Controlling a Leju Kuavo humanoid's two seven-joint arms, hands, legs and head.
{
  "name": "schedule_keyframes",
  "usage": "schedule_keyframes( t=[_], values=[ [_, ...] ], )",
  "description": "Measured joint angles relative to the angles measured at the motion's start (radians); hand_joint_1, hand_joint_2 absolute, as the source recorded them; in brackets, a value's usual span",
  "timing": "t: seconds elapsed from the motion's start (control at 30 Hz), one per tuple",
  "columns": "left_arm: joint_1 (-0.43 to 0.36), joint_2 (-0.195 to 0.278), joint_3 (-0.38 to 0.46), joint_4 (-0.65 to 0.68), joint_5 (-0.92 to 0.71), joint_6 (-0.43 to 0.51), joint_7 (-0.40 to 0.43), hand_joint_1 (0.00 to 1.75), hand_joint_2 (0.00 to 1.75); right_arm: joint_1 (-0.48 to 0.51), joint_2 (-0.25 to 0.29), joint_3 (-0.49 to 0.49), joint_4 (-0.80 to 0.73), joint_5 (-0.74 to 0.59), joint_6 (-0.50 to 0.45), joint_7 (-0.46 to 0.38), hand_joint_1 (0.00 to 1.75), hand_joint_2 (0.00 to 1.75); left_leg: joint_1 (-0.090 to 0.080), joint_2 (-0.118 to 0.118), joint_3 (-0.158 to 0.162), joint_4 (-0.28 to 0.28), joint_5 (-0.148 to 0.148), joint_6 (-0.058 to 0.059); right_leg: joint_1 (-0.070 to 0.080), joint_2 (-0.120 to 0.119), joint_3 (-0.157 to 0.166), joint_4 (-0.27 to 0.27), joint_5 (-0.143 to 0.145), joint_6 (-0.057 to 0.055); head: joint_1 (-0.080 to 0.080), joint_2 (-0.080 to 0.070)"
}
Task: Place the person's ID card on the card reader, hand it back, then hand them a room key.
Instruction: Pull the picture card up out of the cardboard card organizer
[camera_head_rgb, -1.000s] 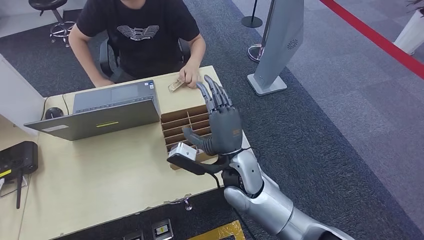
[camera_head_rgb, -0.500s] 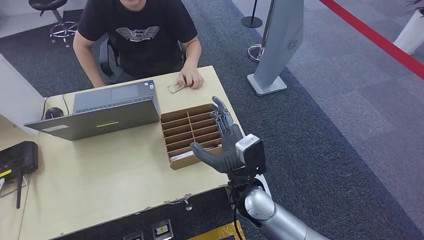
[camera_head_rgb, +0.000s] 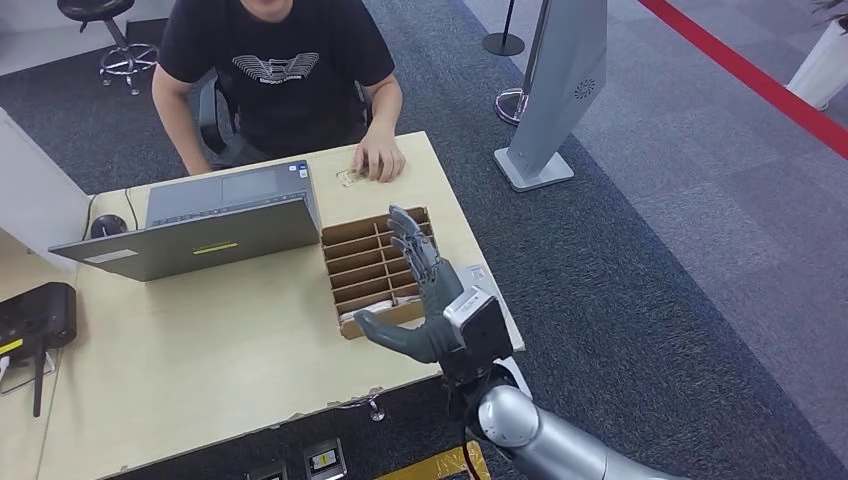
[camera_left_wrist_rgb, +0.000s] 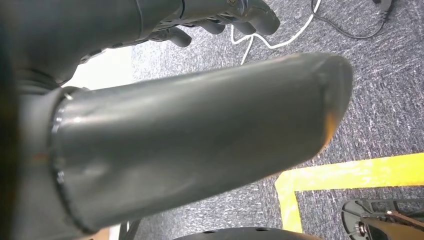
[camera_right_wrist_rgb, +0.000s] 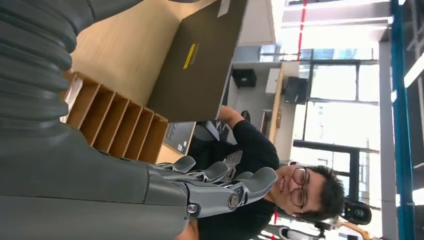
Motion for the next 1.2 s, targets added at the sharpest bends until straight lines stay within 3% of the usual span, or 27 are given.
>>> schedule_keyframes(
  t=[0.23, 0.4, 0.57, 0.73, 0.83, 0.97, 1.2],
  values=[
    [-0.001, -0.001, 0.000, 0.000, 0.002, -0.001, 0.000, 0.00, 0.00, -0.028, 0.028, 0.056, 0.075, 0.285, -0.034, 0.098, 0.00, 1.75, 0.000, 0.000, 0.000, 0.000, 0.000, 0.000, 0.000, 0.000, 0.000, 0.000, 0.000, 0.000, 0.000, 0.000],
    [-0.001, -0.001, 0.000, 0.000, 0.000, -0.002, 0.000, 0.00, 0.00, -0.043, 0.064, 0.098, 0.157, 0.406, -0.038, 0.132, 0.00, 1.75, 0.000, -0.001, 0.000, 0.000, 0.000, 0.000, 0.000, -0.001, 0.000, 0.000, 0.000, 0.000, 0.000, 0.000],
    [-0.001, -0.001, -0.002, 0.000, -0.010, -0.004, 0.000, 0.00, 0.00, -0.043, 0.109, 0.102, 0.236, 0.819, -0.039, 0.220, 0.00, 1.75, 0.000, -0.001, 0.000, 0.000, 0.000, 0.000, 0.000, 0.000, 0.000, 0.000, 0.000, 0.000, 0.000, 0.000],
    [-0.001, -0.001, -0.018, 0.000, -0.013, -0.006, 0.000, 0.00, 0.00, -0.027, 0.157, 0.090, 0.305, 1.139, -0.040, 0.287, 0.00, 1.75, 0.000, -0.001, 0.000, 0.000, 0.000, 0.000, 0.000, 0.000, 0.000, 0.000, 0.000, 0.000, 0.000, 0.000],
    [-0.001, -0.001, -0.030, 0.000, -0.013, -0.008, 0.000, 0.00, 0.00, -0.014, 0.175, 0.077, 0.334, 1.343, -0.041, 0.370, 0.00, 1.75, 0.000, -0.001, 0.000, 0.000, 0.000, 0.000, 0.000, 0.000, -0.001, 0.000, 0.000, 0.000, 0.000, 0.000],
    [-0.001, -0.001, -0.046, 0.000, -0.012, -0.014, 0.000, 0.00, 0.00, -0.015, 0.175, 0.078, 0.351, 1.519, -0.041, 0.522, 0.00, 1.75, 0.000, -0.001, 0.000, 0.000, 0.000, 0.000, 0.000, 0.000, -0.001, 0.000, 0.000, 0.000, 0.000, 0.000],
    [-0.003, 0.003, -0.072, 0.000, -0.008, -0.030, 0.000, 0.00, 0.00, -0.085, 0.132, 0.145, 0.400, 1.578, -0.041, 0.786, 0.00, 1.75, 0.000, 0.000, 0.000, 0.000, 0.000, 0.000, 0.000, 0.000, -0.001, 0.000, 0.000, 0.000, 0.000, 0.000]
  ],
)
